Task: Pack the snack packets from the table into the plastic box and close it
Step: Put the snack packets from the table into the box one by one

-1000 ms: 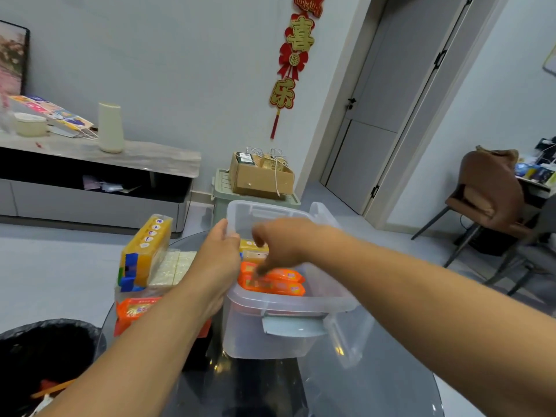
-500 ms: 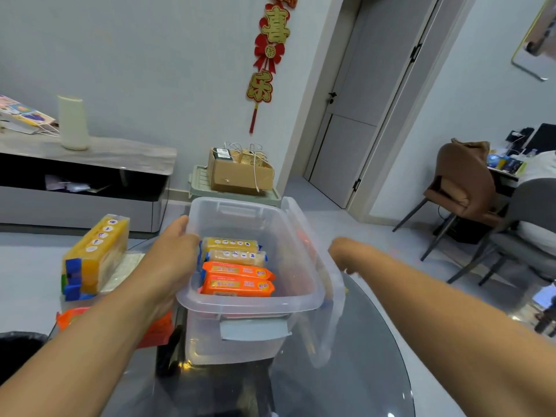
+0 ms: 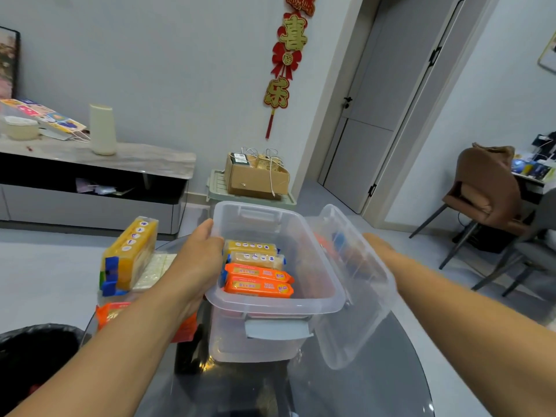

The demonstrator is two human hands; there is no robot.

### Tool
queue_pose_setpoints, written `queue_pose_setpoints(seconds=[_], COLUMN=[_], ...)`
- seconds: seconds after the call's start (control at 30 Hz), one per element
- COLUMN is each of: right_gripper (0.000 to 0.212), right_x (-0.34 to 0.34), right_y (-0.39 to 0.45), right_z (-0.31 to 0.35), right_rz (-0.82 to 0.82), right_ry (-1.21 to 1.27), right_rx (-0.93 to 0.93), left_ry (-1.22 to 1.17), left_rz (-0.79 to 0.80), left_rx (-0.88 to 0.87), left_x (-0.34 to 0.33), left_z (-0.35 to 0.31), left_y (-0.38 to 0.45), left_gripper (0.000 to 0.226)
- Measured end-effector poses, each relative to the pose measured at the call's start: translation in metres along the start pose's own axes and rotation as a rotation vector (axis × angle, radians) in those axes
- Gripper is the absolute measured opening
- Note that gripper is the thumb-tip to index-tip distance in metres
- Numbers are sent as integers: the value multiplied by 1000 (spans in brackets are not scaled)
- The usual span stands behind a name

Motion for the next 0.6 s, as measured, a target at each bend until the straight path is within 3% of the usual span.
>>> queue_pose_setpoints(seconds=[0.13, 0.27, 0.37, 0.47, 0.6], right_gripper=[41, 31, 26, 36, 75], right_x=[37, 41, 46, 42, 28], right_y=[-38, -64, -93, -115, -146], right_z=[34, 68, 91, 105, 108], right_rz=[2, 45, 70, 418, 974], right_ry=[205, 351, 641, 861, 644], right_rx=[41, 220, 293, 340, 341], left_ry=[0, 26, 8, -22, -51], left_rz=[-4, -4, -14, -33, -82], left_rx=[17, 21, 16, 14, -3], left_x=[0, 2, 2, 3, 3], left_z=[0, 0, -1, -3, -6], left_y=[-1, -2, -4, -5, -6], left_gripper=[31, 40, 43, 43, 45])
Point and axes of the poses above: each hand's wrist, its own y-axis towards the middle knuckle, its own x-axis out of the back of the hand, z = x × y, the point moved 5 cm from there along y, towards the middle knuckle, and after that the axes turned 12 degrees about -x, right-handed, at the moved point
